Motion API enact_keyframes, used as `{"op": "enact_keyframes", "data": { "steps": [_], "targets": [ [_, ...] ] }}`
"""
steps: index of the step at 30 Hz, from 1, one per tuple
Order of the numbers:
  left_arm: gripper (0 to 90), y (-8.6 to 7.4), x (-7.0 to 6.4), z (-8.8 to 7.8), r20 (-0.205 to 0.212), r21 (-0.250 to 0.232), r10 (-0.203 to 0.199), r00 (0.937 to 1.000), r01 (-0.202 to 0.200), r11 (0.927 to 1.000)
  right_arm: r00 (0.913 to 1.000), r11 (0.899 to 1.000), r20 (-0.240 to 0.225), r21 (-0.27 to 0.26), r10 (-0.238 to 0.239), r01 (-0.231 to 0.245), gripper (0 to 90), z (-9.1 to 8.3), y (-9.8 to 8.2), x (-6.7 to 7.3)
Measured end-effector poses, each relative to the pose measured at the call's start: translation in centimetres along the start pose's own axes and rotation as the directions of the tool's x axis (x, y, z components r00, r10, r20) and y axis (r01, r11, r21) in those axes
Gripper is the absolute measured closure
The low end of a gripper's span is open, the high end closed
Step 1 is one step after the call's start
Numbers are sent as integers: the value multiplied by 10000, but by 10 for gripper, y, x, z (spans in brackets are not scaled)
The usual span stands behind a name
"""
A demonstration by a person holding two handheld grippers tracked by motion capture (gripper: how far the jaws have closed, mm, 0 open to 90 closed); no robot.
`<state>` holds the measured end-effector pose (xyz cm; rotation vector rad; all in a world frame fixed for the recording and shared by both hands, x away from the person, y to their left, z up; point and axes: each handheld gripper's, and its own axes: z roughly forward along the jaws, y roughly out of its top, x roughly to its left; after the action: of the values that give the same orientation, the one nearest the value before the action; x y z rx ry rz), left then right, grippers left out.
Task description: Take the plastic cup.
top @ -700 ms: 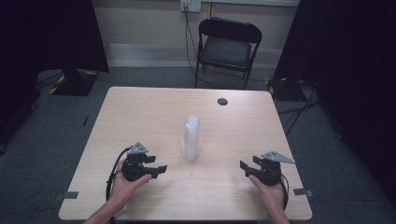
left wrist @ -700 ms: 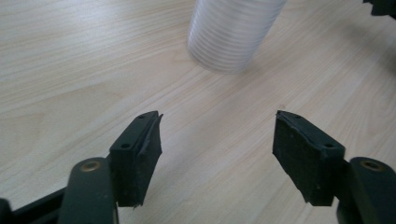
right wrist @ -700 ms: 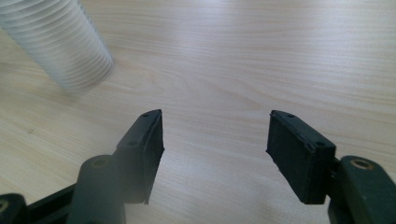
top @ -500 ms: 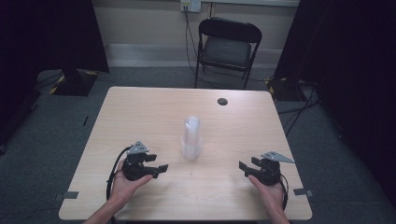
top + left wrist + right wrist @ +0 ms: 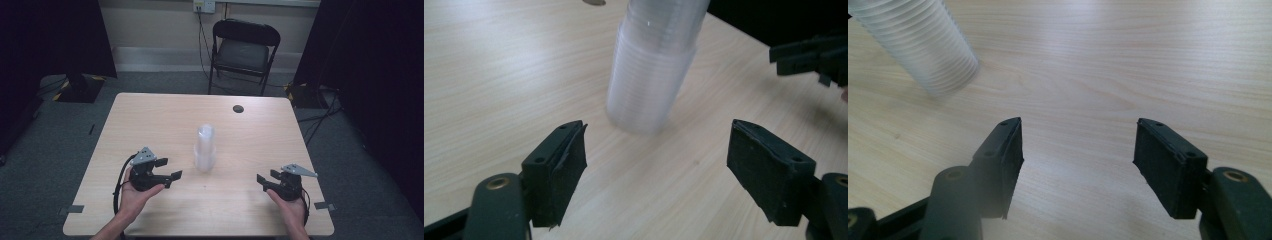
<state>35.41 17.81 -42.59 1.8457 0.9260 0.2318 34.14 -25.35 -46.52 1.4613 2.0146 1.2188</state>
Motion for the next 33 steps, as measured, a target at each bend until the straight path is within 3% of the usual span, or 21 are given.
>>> {"op": "enact_keyframes", "data": {
  "steps": [3, 6, 13, 15, 23, 26, 33],
  "targets": [
    [239, 6, -3, 2, -11, -157, 123, 9999, -123, 9998, 9999, 10000, 110, 76, -28, 27, 357, 1, 1, -1],
    [238, 17, -6, 5, -222, -200, 547, 9983, -551, 9983, 9998, 9998, -26, 90, -189, 189, 353, 3, 1, 3],
    [204, 36, -10, 6, -253, -391, 699, 9972, -709, 9967, 9999, 9999, -138, 99, -79, 81, 348, 3, 1, 4],
    [201, 42, -13, 8, -201, -487, 935, 9954, -944, 9943, 9998, 9999, -204, 158, -39, 42, 349, 4, 0, 3],
    [171, 58, -14, 19, 36, -866, 1028, 9947, -1021, 9910, 9997, 9997, -197, 188, -131, 135, 348, 5, 0, 5],
    [186, 67, -16, 23, -50, -1037, 1296, 9915, -1295, 9861, 9997, 9995, -167, 267, -159, 163, 347, 5, 0, 5],
    [235, 81, -13, 32, -3, -1135, 1326, 9912, -1318, 9848, 9995, 9990, -148, 355, -273, 278, 345, 6, 0, 7]
  ]
}}
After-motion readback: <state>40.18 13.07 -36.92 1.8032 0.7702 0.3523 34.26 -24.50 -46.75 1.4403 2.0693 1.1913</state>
